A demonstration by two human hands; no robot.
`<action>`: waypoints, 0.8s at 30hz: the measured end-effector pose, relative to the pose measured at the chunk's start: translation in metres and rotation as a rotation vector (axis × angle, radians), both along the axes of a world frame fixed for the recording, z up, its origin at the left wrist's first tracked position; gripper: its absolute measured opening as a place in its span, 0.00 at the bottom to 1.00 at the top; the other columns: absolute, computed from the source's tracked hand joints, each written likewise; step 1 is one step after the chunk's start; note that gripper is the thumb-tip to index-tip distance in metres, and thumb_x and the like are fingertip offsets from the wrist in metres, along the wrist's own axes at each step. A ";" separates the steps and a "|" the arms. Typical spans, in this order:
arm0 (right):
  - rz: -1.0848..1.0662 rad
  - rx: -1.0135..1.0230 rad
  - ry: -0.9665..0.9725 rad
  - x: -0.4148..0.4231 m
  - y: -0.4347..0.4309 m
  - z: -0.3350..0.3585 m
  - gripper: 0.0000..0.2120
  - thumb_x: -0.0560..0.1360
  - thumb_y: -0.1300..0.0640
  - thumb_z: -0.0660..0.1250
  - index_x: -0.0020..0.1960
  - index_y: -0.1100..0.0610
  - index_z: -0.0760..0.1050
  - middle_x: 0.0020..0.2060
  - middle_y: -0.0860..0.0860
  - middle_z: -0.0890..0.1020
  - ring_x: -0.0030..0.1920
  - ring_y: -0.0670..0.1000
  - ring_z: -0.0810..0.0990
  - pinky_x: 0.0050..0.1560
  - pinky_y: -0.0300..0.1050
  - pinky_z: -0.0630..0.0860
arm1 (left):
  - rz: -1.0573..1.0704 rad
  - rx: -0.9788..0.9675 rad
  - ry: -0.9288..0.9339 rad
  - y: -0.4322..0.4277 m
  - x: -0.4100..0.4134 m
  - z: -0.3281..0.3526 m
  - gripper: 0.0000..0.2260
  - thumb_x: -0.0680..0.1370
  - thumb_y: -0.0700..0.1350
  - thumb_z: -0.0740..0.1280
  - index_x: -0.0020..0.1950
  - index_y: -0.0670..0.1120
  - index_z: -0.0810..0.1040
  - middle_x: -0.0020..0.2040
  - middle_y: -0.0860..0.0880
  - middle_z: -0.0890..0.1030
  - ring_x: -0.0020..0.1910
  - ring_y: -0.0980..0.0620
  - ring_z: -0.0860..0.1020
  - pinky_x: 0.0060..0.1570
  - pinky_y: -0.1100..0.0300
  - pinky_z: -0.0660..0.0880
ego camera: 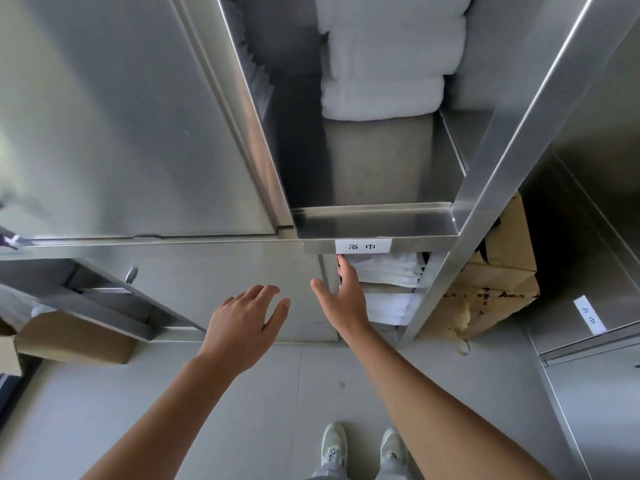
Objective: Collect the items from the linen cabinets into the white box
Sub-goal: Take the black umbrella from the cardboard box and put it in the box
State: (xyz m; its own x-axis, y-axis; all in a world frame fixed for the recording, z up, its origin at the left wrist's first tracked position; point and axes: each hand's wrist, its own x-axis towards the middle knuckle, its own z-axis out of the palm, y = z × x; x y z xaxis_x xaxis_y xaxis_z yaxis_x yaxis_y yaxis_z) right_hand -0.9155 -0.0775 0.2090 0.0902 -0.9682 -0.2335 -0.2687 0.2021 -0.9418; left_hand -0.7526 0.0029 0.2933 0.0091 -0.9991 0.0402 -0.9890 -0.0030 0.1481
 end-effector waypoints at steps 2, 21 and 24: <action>0.004 -0.001 -0.011 0.010 0.001 0.001 0.38 0.76 0.46 0.69 0.81 0.49 0.57 0.80 0.47 0.63 0.78 0.47 0.62 0.76 0.51 0.63 | 0.018 0.009 -0.005 0.002 0.010 0.000 0.20 0.81 0.60 0.52 0.62 0.50 0.76 0.55 0.53 0.82 0.46 0.47 0.81 0.42 0.57 0.71; 0.114 0.033 0.032 0.045 -0.004 -0.003 0.36 0.78 0.45 0.68 0.81 0.49 0.58 0.80 0.48 0.63 0.78 0.49 0.64 0.76 0.53 0.65 | 0.056 -0.039 0.033 0.002 0.049 -0.010 0.20 0.81 0.59 0.53 0.60 0.49 0.76 0.53 0.51 0.82 0.44 0.47 0.81 0.41 0.57 0.71; 0.111 0.011 0.035 0.032 -0.002 -0.001 0.34 0.78 0.45 0.68 0.80 0.49 0.61 0.79 0.46 0.65 0.77 0.48 0.65 0.75 0.50 0.65 | 0.041 -0.053 0.039 -0.002 0.047 -0.010 0.20 0.81 0.60 0.53 0.61 0.50 0.76 0.53 0.51 0.82 0.43 0.47 0.81 0.41 0.58 0.70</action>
